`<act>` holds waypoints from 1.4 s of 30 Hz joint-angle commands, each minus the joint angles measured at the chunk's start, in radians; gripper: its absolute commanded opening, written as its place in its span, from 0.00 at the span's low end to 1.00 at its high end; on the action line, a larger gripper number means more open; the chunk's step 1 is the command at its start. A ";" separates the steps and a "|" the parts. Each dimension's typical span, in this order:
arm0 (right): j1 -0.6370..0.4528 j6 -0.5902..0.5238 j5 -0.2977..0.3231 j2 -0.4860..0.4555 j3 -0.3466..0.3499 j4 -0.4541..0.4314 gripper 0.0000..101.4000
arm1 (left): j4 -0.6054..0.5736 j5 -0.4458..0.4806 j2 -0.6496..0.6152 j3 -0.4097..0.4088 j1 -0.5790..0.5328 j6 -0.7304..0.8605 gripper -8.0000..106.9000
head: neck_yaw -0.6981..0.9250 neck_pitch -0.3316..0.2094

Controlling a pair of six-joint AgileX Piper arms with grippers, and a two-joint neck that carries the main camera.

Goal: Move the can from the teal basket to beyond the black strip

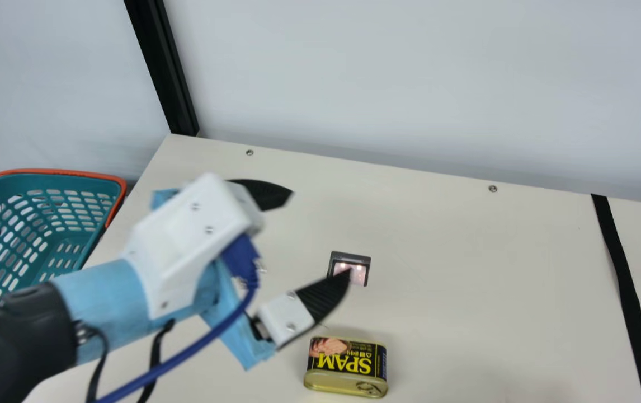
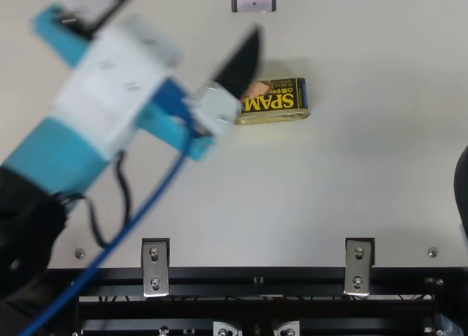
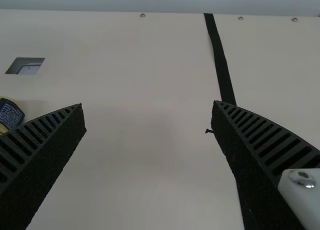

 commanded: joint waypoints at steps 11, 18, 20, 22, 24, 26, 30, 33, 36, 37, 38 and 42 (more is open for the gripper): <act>0.000 0.000 0.000 0.000 0.000 0.000 1.00 | -0.005 -0.426 -0.248 0.369 0.210 0.067 0.85 | -0.009 -0.003; 0.000 0.000 0.000 0.000 0.000 0.000 1.00 | -0.055 -0.467 -0.334 0.452 0.270 0.148 0.85 | -0.009 -0.003; 0.000 0.000 0.000 0.000 0.000 0.000 1.00 | -0.065 -0.467 -0.372 0.490 0.286 0.178 0.85 | -0.009 -0.003; 0.000 0.000 0.000 0.000 0.000 0.000 1.00 | -0.065 -0.467 -0.385 0.503 0.286 0.187 0.85 | -0.009 -0.003; 0.001 0.002 0.001 0.000 0.000 -0.002 1.00 | -0.065 -0.467 -0.384 0.502 0.286 0.185 0.85 | -0.009 -0.003; 0.003 -0.002 -0.007 0.008 -0.003 -0.007 1.00 | -0.065 -0.467 -0.384 0.502 0.286 0.185 0.85 | -0.009 -0.003; 0.028 -0.016 -0.039 0.066 -0.040 -0.032 1.00 | -0.065 -0.467 -0.384 0.502 0.286 0.185 0.85 | -0.009 -0.003; 0.059 -0.041 -0.069 0.136 -0.095 -0.053 1.00 | -0.065 -0.467 -0.384 0.502 0.286 0.185 0.85 | -0.009 -0.003; 0.099 -0.074 -0.086 0.217 -0.165 -0.070 1.00 | -0.065 -0.467 -0.384 0.502 0.286 0.185 0.85 | -0.009 -0.003; 0.116 -0.087 -0.088 0.244 -0.190 -0.076 1.00 | -0.065 -0.467 -0.384 0.502 0.286 0.185 0.85 | -0.009 -0.003; 0.132 -0.101 -0.086 0.269 -0.214 -0.081 1.00 | -0.065 -0.467 -0.384 0.502 0.286 0.185 0.85 | -0.009 -0.003; 0.206 -0.165 -0.069 0.367 -0.305 -0.089 1.00 | -0.065 -0.467 -0.384 0.502 0.286 0.185 0.85 | -0.009 -0.003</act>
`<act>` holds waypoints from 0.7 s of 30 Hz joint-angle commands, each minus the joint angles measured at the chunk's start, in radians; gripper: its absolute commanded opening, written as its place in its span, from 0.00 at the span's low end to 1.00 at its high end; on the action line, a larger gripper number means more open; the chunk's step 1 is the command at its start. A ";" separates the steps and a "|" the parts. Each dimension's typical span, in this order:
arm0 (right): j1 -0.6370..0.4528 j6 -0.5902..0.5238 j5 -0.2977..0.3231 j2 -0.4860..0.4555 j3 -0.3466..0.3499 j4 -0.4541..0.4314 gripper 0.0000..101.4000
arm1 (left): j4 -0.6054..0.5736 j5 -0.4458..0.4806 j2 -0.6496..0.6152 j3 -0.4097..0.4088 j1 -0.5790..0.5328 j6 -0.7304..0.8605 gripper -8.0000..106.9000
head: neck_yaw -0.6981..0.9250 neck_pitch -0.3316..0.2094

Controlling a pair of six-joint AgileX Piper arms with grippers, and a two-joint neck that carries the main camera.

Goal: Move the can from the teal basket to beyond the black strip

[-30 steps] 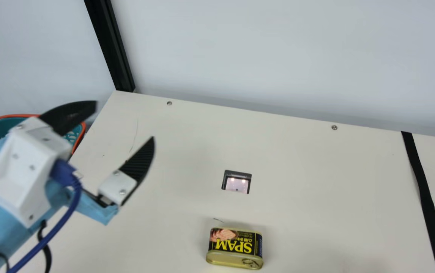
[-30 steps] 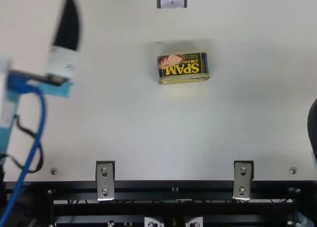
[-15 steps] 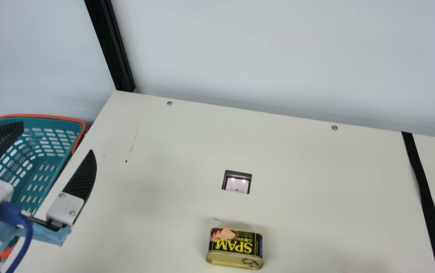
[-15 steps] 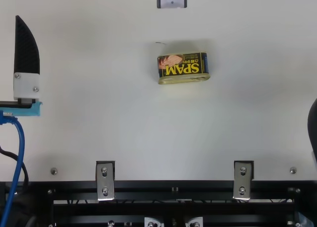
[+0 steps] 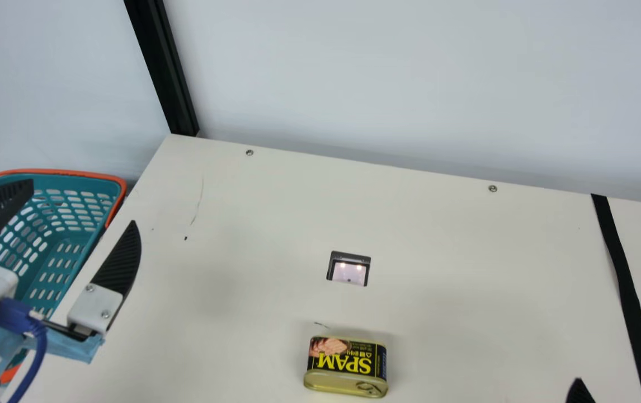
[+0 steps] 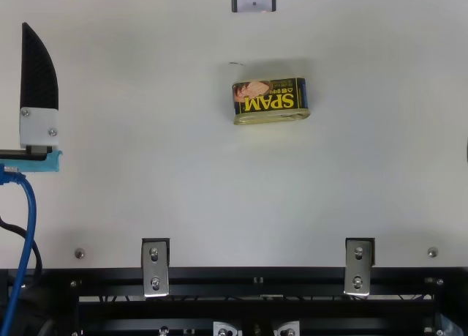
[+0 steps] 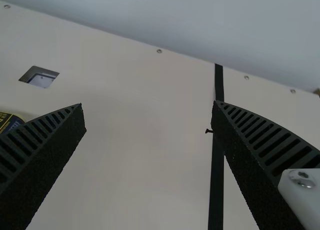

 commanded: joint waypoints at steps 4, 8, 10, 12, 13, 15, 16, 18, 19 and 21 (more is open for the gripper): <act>0.111 -0.088 0.042 0.149 -0.128 -0.013 1.00 | 0.000 0.000 0.000 0.000 0.000 0.000 0.85 | -0.004 -0.003; 0.191 -0.126 0.067 0.232 -0.182 -0.030 1.00 | 0.000 0.000 0.000 0.000 0.000 0.000 0.85 | -0.004 -0.003; 0.233 -0.133 0.077 0.272 -0.202 -0.046 1.00 | 0.000 0.000 0.000 0.000 0.000 0.000 0.85 | -0.004 -0.003; 0.277 -0.131 0.084 0.310 -0.219 -0.065 1.00 | 0.000 0.000 0.000 0.000 0.000 0.000 0.85 | -0.004 -0.003; 0.301 -0.125 0.087 0.328 -0.227 -0.076 1.00 | 0.000 0.000 0.000 0.000 0.000 0.000 0.85 | -0.004 -0.003; 0.352 -0.111 0.094 0.364 -0.239 -0.100 1.00 | 0.000 0.000 0.000 0.000 0.000 0.000 0.85 | -0.004 -0.003; 0.379 -0.101 0.098 0.382 -0.244 -0.114 1.00 | 0.000 0.000 0.000 0.000 0.000 0.000 0.85 | -0.004 -0.003; 0.432 -0.084 0.104 0.417 -0.253 -0.140 1.00 | 0.000 0.000 0.000 0.000 0.000 0.000 0.85 | -0.004 -0.003; 0.460 -0.073 0.107 0.434 -0.257 -0.154 1.00 | 0.000 0.000 0.000 0.000 0.000 0.000 0.85 | -0.004 -0.003; 0.514 -0.053 0.113 0.469 -0.267 -0.178 1.00 | 0.000 0.000 0.000 0.000 0.000 0.000 0.85 | -0.004 -0.003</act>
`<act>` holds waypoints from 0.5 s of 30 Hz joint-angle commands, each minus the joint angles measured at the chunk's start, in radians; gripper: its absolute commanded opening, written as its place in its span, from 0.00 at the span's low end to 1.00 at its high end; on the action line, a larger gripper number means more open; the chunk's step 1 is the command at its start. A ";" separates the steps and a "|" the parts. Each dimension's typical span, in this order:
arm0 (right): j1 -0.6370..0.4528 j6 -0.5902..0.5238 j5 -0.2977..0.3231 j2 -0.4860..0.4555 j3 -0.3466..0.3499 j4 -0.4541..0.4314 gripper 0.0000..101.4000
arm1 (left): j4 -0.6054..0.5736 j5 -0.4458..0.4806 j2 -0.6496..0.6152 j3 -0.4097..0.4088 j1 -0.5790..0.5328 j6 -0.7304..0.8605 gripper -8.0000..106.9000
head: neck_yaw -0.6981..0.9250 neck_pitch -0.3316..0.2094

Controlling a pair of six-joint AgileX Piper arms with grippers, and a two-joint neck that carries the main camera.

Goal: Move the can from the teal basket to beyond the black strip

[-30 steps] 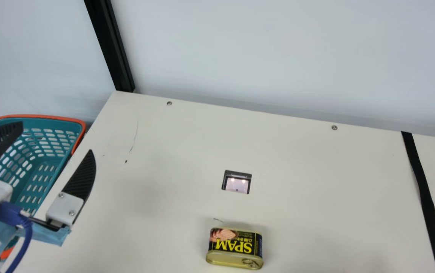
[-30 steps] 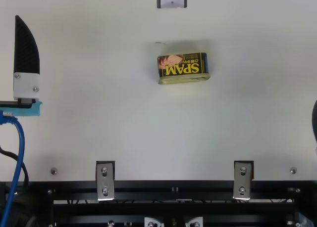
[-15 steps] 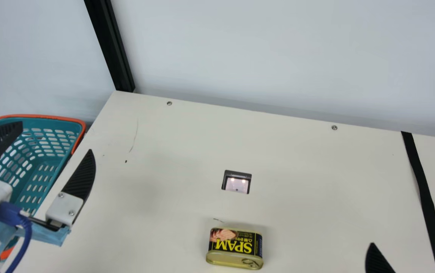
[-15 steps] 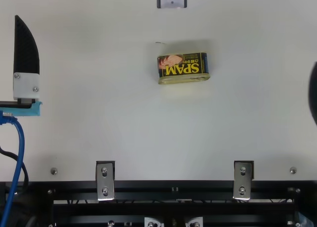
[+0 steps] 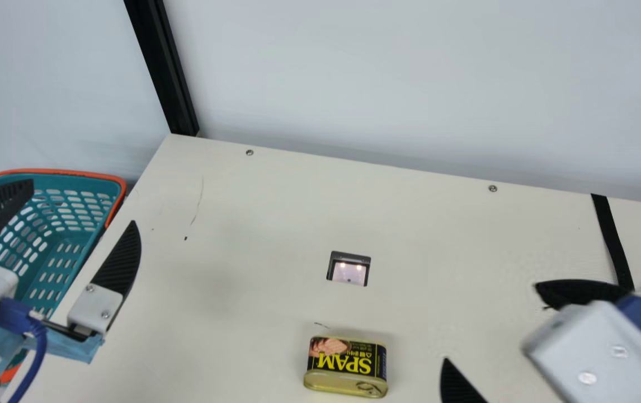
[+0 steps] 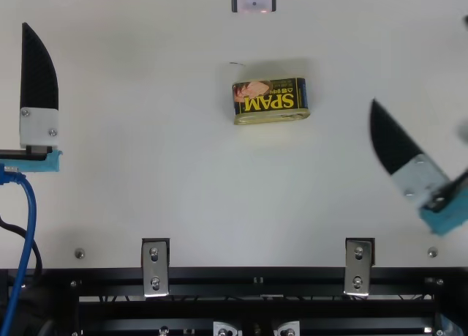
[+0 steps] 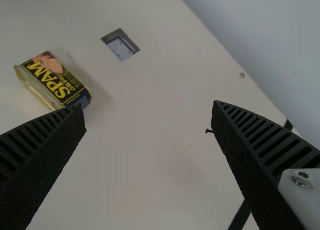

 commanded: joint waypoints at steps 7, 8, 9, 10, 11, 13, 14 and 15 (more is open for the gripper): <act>0.125 0.054 -0.001 0.086 -0.019 -0.064 1.00 | 0.000 0.000 0.000 0.000 0.000 0.000 0.85 | -0.004 -0.003; 0.129 0.054 0.002 0.086 -0.019 -0.064 1.00 | 0.000 0.000 0.000 0.000 0.000 0.000 0.85 | -0.004 -0.003; 0.129 0.054 0.000 0.086 -0.019 -0.064 1.00 | 0.000 0.000 0.000 0.000 0.000 0.000 0.85 | -0.004 -0.003; 0.129 0.054 -0.001 0.086 -0.019 -0.064 1.00 | 0.000 0.000 0.000 0.000 0.000 0.000 0.85 | -0.004 -0.003; 0.133 0.061 0.000 0.087 -0.020 -0.069 1.00 | 0.000 0.000 0.000 0.000 0.000 0.000 0.85 | -0.004 -0.003; 0.138 0.056 0.000 0.084 -0.011 -0.056 1.00 | 0.000 0.000 0.000 0.000 0.000 0.000 0.85 | -0.004 -0.003; 0.143 0.050 0.001 0.083 -0.006 -0.049 1.00 | 0.000 0.000 0.000 0.000 0.000 0.000 0.85 | -0.004 -0.003; 0.147 0.037 0.003 0.081 0.000 -0.038 1.00 | 0.000 0.000 0.000 0.000 0.000 0.000 0.85 | -0.004 -0.003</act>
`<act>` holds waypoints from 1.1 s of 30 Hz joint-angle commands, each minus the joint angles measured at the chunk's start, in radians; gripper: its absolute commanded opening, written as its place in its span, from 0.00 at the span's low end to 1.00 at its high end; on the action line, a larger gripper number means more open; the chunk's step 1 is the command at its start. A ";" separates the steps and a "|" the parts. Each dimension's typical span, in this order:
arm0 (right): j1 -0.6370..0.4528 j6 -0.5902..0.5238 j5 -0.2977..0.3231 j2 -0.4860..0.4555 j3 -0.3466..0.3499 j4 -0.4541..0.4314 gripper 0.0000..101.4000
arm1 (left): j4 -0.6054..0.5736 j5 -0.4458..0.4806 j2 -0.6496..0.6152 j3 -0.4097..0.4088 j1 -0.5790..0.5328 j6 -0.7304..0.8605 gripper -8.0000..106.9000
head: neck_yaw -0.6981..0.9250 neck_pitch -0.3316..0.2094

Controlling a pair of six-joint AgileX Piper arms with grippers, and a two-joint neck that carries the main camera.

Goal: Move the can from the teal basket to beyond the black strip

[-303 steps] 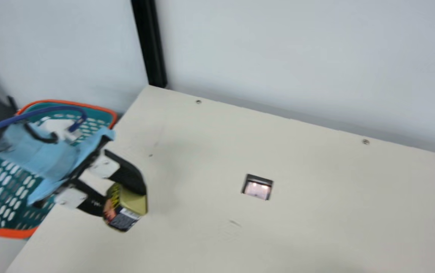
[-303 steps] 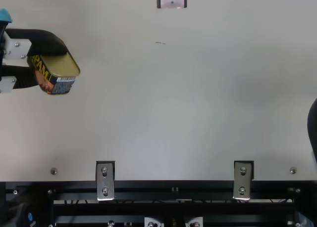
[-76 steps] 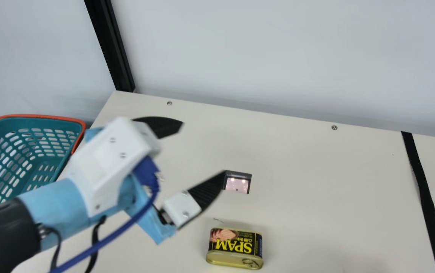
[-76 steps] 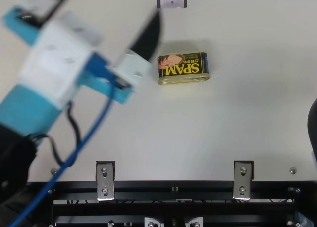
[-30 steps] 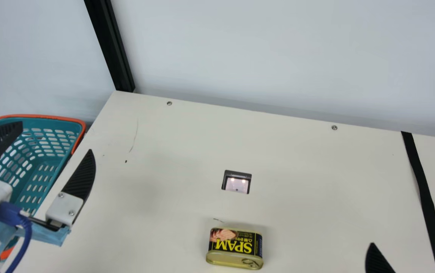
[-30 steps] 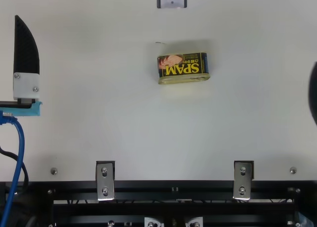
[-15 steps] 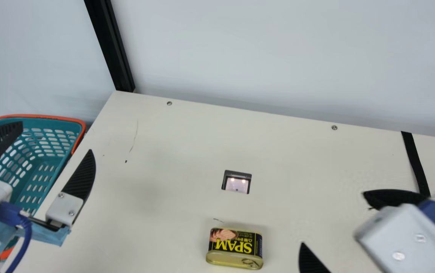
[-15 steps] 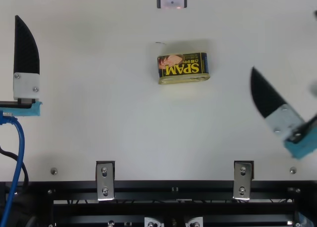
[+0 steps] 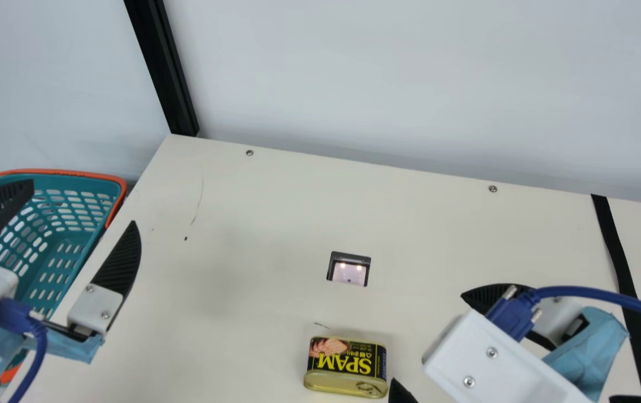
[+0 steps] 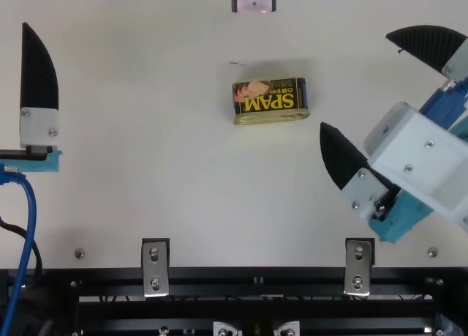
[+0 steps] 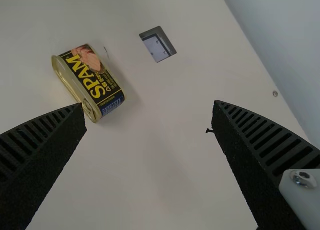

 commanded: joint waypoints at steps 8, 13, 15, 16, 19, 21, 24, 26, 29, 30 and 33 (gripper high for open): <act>-0.006 -0.275 0.050 0.033 -0.031 0.206 1.00 | 0.000 0.000 0.000 0.000 0.000 0.000 0.85 | -0.004 -0.003; -0.058 -0.507 0.122 0.100 -0.112 0.341 1.00 | 0.000 0.000 0.000 0.000 0.000 0.000 0.85 | -0.004 -0.003; -0.088 -0.598 0.155 0.136 -0.148 0.386 1.00 | 0.000 0.000 0.000 0.000 0.000 0.000 0.85 | -0.004 -0.003; -0.104 -0.642 0.172 0.155 -0.167 0.406 1.00 | 0.000 0.000 0.000 0.000 0.000 0.000 0.85 | -0.004 -0.003; -0.143 -0.753 0.223 0.214 -0.220 0.455 1.00 | 0.000 0.000 0.000 0.000 0.000 0.000 0.85 | -0.004 -0.003; -0.165 -0.814 0.252 0.253 -0.252 0.475 1.00 | 0.000 0.000 0.000 0.000 0.000 0.000 0.85 | -0.004 -0.003; -0.188 -0.886 0.288 0.311 -0.298 0.498 1.00 | 0.000 0.000 0.000 0.000 0.000 0.000 0.85 | -0.004 -0.003; -0.192 -0.920 0.308 0.346 -0.324 0.508 1.00 | 0.000 0.000 0.000 0.000 0.000 0.000 0.85 | -0.004 -0.003; -0.190 -0.955 0.328 0.395 -0.358 0.512 1.00 | 0.000 0.000 0.000 0.000 0.000 0.000 0.85 | -0.004 -0.003; -0.188 -0.963 0.332 0.410 -0.368 0.513 1.00 | 0.000 0.000 0.000 0.000 0.000 0.000 0.85 | -0.004 -0.003; -0.178 -0.978 0.335 0.451 -0.393 0.512 1.00 | 0.000 0.000 0.000 0.000 0.000 0.000 0.85 | -0.004 -0.003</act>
